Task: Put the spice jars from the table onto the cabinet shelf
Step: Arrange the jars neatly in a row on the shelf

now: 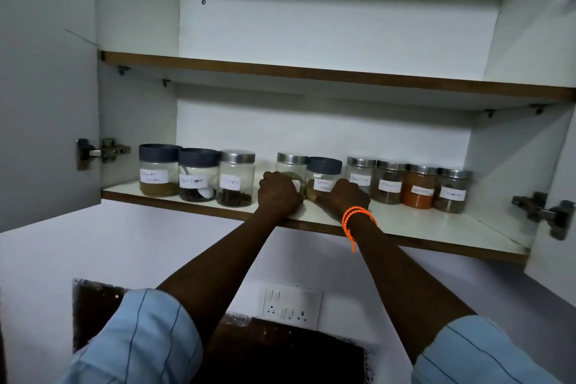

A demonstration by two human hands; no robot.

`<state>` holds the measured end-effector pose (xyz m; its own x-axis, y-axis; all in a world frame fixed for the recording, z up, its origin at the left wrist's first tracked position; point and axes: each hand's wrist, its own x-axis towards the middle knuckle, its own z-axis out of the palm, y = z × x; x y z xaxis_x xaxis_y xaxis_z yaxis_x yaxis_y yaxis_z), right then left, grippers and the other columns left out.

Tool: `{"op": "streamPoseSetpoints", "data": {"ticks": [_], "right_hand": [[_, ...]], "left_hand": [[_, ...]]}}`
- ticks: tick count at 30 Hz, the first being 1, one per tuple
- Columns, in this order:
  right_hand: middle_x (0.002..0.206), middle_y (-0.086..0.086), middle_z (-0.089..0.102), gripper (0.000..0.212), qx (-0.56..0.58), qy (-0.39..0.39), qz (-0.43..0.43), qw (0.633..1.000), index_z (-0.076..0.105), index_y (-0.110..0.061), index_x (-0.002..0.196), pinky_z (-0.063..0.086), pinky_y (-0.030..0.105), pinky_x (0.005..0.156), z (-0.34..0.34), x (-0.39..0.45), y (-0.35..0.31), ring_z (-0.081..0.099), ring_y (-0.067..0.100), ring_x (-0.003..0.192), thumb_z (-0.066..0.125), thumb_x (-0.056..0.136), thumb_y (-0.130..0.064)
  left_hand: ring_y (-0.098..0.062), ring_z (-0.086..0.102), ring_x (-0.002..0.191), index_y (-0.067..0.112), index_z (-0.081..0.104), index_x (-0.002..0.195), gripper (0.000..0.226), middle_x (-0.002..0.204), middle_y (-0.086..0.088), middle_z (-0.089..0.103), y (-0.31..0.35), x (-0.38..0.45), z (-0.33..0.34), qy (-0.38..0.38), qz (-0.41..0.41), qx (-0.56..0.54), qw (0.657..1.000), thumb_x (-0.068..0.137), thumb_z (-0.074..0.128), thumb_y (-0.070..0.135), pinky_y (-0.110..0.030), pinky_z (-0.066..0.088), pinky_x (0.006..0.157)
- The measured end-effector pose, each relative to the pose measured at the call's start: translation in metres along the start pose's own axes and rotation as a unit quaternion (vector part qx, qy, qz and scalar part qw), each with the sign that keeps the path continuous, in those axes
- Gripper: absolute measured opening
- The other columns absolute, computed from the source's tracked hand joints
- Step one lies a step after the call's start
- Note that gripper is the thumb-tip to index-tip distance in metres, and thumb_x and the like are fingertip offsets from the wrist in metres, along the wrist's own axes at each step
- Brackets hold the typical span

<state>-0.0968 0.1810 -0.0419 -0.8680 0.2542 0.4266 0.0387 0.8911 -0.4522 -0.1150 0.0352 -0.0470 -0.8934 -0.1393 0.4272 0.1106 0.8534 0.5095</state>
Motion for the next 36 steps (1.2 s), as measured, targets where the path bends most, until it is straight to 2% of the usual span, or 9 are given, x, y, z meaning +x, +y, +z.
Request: {"op": "streamPoseSetpoints", "data": {"ticks": [9,13,18,22,26,31,34,36], "right_hand": [[0.122,0.013,0.068,0.077,-0.038,-0.008,0.019,0.999,0.061,-0.013,0.122,0.051,0.051,0.103,0.017,0.048,0.0,0.065,0.037,0.115,0.064,0.078,-0.076],[0.127,0.016,0.065,0.059,-0.067,-0.002,0.019,0.998,0.058,-0.009,0.126,0.05,0.051,0.104,0.026,0.064,0.004,0.063,0.037,0.119,0.067,0.089,-0.055],[0.127,0.017,0.064,0.065,-0.089,-0.006,0.025,0.996,0.056,-0.008,0.127,0.052,0.049,0.103,0.03,0.073,0.007,0.063,0.037,0.118,0.068,0.087,-0.058],[0.128,0.017,0.066,0.064,-0.102,0.0,0.028,0.994,0.058,-0.007,0.125,0.053,0.047,0.102,0.032,0.068,0.007,0.063,0.038,0.12,0.071,0.086,-0.056],[0.129,0.016,0.067,0.067,-0.098,-0.009,0.036,0.994,0.059,-0.009,0.126,0.052,0.042,0.1,0.029,0.057,0.005,0.063,0.036,0.121,0.072,0.083,-0.059],[0.13,0.015,0.067,0.074,-0.11,-0.038,0.01,0.993,0.056,-0.006,0.128,0.054,0.041,0.099,0.019,0.037,0.001,0.063,0.034,0.121,0.07,0.084,-0.064],[0.127,0.016,0.067,0.076,-0.098,-0.067,-0.012,0.993,0.059,-0.002,0.128,0.055,0.039,0.097,0.008,0.02,-0.009,0.064,0.033,0.118,0.072,0.084,-0.063],[0.116,0.014,0.073,0.063,-0.077,-0.074,-0.04,0.993,0.07,-0.004,0.115,0.057,0.038,0.092,0.002,0.007,-0.016,0.068,0.03,0.111,0.077,0.082,-0.056]], "left_hand": [[-0.028,0.047,0.133,0.003,0.04,0.146,0.083,0.14,-0.016,0.046,0.0,0.061,0.032,-0.038,-0.012,0.052,0.998,0.088,0.066,0.055,-0.033,0.042,0.109],[-0.027,0.044,0.137,0.008,0.039,0.15,0.085,0.143,-0.014,0.046,-0.002,0.084,0.043,-0.078,-0.034,0.084,0.993,0.085,0.069,0.053,-0.033,0.043,0.113],[-0.032,0.036,0.141,0.002,0.025,0.153,0.091,0.147,-0.018,0.037,0.002,0.092,0.049,-0.103,-0.031,0.121,0.987,0.086,0.073,0.042,-0.043,0.037,0.118],[-0.032,0.032,0.142,0.003,0.021,0.153,0.094,0.147,-0.019,0.035,-0.005,0.089,0.047,-0.108,-0.021,0.087,0.99,0.085,0.073,0.041,-0.041,0.033,0.121],[-0.032,0.032,0.146,0.002,0.024,0.154,0.098,0.151,-0.017,0.035,-0.012,0.078,0.046,-0.087,-0.022,-0.001,0.996,0.085,0.07,0.054,-0.037,0.03,0.123],[-0.031,0.036,0.142,0.004,0.032,0.153,0.09,0.15,-0.018,0.038,-0.015,0.048,0.033,-0.079,0.029,0.055,0.995,0.092,0.051,0.067,-0.04,0.033,0.118],[-0.032,0.042,0.136,0.005,0.051,0.144,0.07,0.145,-0.02,0.047,-0.015,0.018,0.017,-0.07,0.085,0.097,0.989,0.099,0.043,0.059,-0.04,0.04,0.109],[-0.031,0.052,0.126,0.007,0.063,0.128,0.054,0.133,-0.017,0.057,-0.016,-0.002,0.002,-0.06,0.128,0.104,0.985,0.1,0.047,0.049,-0.038,0.048,0.094]]}}
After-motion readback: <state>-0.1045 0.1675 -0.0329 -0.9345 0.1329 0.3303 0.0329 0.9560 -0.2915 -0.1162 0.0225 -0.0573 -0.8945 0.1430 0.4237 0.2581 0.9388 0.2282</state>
